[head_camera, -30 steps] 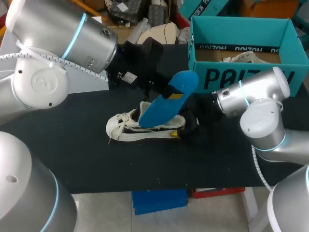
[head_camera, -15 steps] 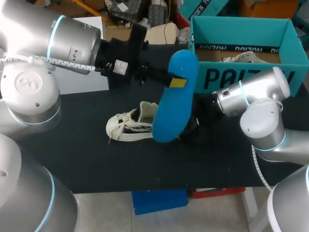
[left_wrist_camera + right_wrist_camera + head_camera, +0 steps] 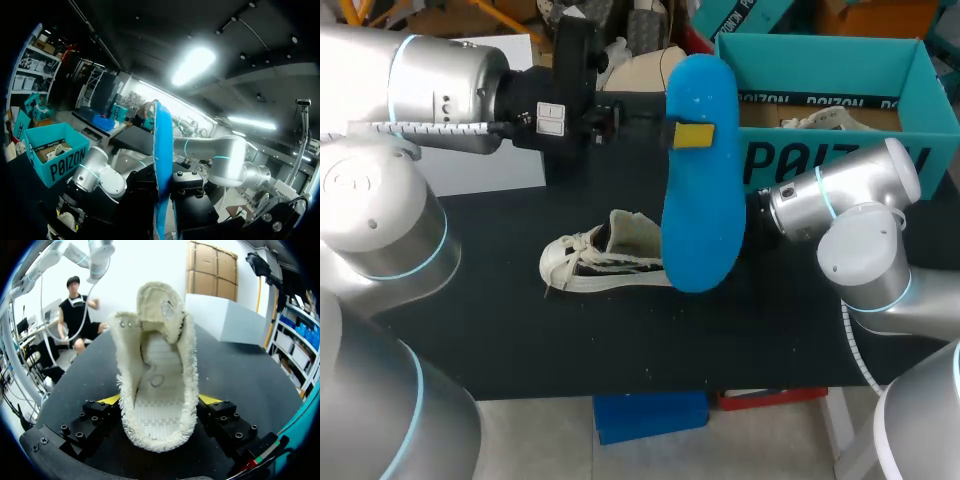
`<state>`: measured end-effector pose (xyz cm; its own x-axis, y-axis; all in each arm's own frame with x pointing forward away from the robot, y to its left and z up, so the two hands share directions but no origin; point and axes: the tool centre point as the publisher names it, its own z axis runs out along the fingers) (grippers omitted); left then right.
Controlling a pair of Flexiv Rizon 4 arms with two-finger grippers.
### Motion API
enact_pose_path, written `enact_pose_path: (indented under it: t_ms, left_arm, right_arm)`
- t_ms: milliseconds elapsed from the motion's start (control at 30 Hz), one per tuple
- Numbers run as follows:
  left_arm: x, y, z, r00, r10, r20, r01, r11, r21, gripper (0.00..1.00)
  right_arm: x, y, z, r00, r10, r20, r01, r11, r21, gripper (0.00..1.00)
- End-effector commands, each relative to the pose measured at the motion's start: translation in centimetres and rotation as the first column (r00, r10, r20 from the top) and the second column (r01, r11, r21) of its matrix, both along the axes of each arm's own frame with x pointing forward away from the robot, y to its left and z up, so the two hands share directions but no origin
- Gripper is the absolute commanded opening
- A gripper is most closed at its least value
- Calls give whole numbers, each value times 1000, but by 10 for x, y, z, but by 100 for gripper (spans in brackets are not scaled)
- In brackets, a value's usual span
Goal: Take the shoe out of the shoebox, open the shoe tongue, remove and reinsert the insole, then place the shoe into the shoebox
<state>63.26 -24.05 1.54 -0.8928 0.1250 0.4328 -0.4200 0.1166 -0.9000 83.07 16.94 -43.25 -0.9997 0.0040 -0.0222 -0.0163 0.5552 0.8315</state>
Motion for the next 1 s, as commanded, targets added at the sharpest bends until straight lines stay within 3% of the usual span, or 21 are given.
enact_pose_path:
  t_ms: [33,400,867,900,967,1000]
  left_arm:
    - [-12,3,26,1000,-7,-23,7,1000,3,0]
    - [-46,10,69,999,-50,1,50,998,-38,0]
    - [-55,11,76,998,-68,-1,68,996,-63,0]
    - [-55,11,76,998,-68,-1,68,996,-63,0]
    - [-55,11,76,998,-68,-1,68,996,-63,0]
    - [-55,11,76,998,-68,-1,68,996,-63,0]
  right_arm:
    - [1,1,-1,1000,-1,-1,1,1000,-1,0]
    - [1,1,-1,1000,-1,-1,1,1000,-1,0]
    - [1,1,-1,1000,-5,4,5,1000,-3,0]
    - [1,1,1,1000,-6,5,6,1000,-5,5]
    - [1,0,2,1000,-7,-2,7,999,-32,60]
    - [1,-2,3,1000,-9,-6,9,999,-41,100]
